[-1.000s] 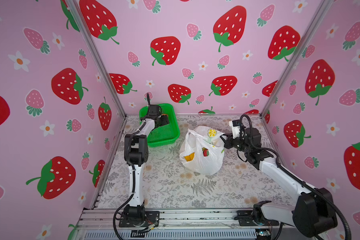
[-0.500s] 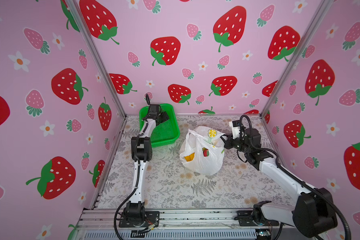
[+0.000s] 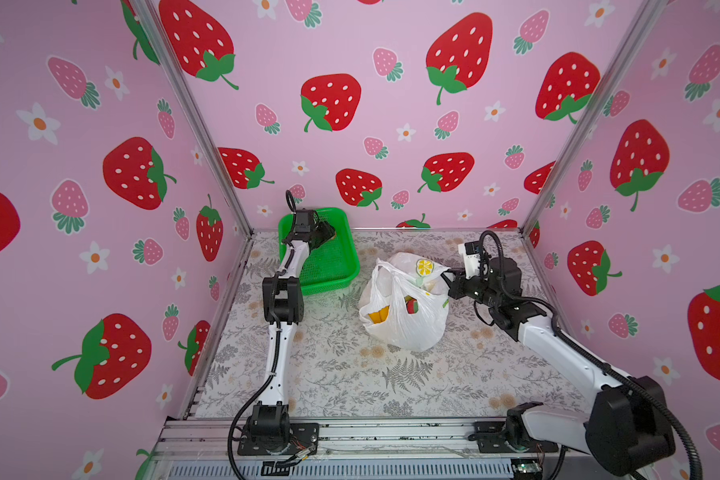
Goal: Place the fake fruits into the plastic bag and tie a complex knot
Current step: 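Withdraw the left gripper to the basket and grasp a red peach, then lower the red peach into the bag with the left gripper and release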
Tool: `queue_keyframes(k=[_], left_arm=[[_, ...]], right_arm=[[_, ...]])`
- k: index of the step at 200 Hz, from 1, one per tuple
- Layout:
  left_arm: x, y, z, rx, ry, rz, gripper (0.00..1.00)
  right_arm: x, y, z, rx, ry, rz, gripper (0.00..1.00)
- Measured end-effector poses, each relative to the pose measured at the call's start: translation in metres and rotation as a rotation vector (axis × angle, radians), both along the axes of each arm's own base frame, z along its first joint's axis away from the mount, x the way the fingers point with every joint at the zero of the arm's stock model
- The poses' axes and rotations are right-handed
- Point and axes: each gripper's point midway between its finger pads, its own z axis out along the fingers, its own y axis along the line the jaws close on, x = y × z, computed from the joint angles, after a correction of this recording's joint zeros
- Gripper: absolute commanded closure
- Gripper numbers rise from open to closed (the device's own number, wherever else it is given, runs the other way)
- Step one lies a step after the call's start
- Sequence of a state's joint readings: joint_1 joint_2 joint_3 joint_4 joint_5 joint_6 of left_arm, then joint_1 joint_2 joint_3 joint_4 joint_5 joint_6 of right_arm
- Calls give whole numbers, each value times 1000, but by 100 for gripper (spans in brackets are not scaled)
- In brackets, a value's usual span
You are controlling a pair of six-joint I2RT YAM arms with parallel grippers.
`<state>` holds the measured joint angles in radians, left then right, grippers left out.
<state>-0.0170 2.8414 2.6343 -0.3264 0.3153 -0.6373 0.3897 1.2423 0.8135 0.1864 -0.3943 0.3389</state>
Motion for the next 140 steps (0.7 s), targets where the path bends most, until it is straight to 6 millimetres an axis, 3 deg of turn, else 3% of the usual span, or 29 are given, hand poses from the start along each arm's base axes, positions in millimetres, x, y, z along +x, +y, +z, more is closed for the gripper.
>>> queue_keyframes(k=[41,70,96,140], left_arm=[[-3,-2,-1,-11,7,-9,52],[-25,-3,12,-15,54,-11,54],[-56,-5,54,-4,44,-19,55],[-139,-31,167,19,-126,-73,56]], right_arm=[[0,0,0,0,0,0,97],[0,0,0,0,1,1,97],[-1,0,-1,0,3,4,97],[-2,1,-1,1,10,10,97]])
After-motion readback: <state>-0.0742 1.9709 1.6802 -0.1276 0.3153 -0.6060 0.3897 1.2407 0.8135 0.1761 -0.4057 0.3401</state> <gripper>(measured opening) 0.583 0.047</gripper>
